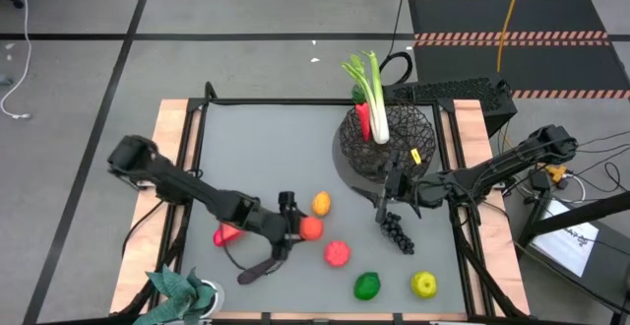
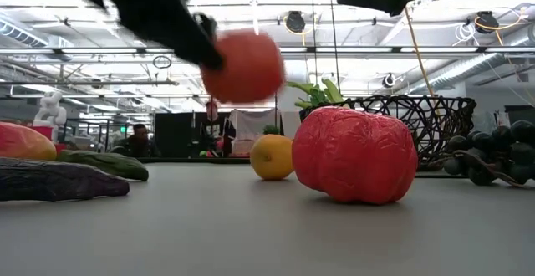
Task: Build produce basket
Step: Put the orange into the black wire basket
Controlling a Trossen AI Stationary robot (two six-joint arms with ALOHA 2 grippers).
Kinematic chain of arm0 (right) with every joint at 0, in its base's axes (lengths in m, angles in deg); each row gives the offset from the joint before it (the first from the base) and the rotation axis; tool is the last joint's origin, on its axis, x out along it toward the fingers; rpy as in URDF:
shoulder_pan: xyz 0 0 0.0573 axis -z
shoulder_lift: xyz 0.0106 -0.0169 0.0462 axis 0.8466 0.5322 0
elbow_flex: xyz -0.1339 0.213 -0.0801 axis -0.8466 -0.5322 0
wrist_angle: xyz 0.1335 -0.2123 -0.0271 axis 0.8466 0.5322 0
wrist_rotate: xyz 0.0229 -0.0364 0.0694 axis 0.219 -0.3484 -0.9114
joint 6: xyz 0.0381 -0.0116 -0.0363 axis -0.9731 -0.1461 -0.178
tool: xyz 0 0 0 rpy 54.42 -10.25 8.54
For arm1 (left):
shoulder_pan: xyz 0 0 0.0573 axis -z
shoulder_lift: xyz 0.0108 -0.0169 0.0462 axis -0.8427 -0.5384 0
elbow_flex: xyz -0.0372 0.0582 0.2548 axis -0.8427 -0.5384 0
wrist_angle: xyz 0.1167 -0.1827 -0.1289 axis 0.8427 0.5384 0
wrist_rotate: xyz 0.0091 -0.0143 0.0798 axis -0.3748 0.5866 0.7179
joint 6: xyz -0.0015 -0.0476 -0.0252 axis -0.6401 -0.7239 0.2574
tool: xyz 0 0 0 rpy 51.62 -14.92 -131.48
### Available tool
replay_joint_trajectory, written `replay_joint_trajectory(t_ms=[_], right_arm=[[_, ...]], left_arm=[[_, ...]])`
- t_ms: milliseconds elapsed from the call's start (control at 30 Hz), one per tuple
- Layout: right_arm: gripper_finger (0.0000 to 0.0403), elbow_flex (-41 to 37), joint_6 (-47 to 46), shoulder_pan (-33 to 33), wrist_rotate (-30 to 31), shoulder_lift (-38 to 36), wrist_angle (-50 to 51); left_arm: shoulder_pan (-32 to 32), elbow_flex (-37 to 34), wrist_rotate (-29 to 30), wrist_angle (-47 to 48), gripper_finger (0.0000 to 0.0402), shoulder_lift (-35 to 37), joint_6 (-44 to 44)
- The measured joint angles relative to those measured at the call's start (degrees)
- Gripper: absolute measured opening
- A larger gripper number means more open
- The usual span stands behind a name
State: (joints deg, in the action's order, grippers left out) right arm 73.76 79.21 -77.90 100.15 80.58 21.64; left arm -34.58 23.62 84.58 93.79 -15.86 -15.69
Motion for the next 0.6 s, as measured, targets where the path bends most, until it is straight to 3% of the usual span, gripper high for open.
replay_joint_trajectory(t_ms=[233, 367, 600], right_arm=[[0.0218, -0.02, 7.88, -2.25, -1.43, 1.52, -7.36], [0.025, 1.83, 17.75, -5.66, -1.37, 6.64, -13.25], [0.0302, 17.69, 25.37, -7.5, -4.36, 18.95, -0.36]], left_arm=[[-0.58, 0.04, 0.33, 2.57, 0.0282, 12.3, 1.92], [-1.59, 0.11, 0.41, 2.2, 0.0283, 16.1, 1.41], [-0.97, 0.03, -1.15, 2.86, 0.029, 16.96, -0.7]])
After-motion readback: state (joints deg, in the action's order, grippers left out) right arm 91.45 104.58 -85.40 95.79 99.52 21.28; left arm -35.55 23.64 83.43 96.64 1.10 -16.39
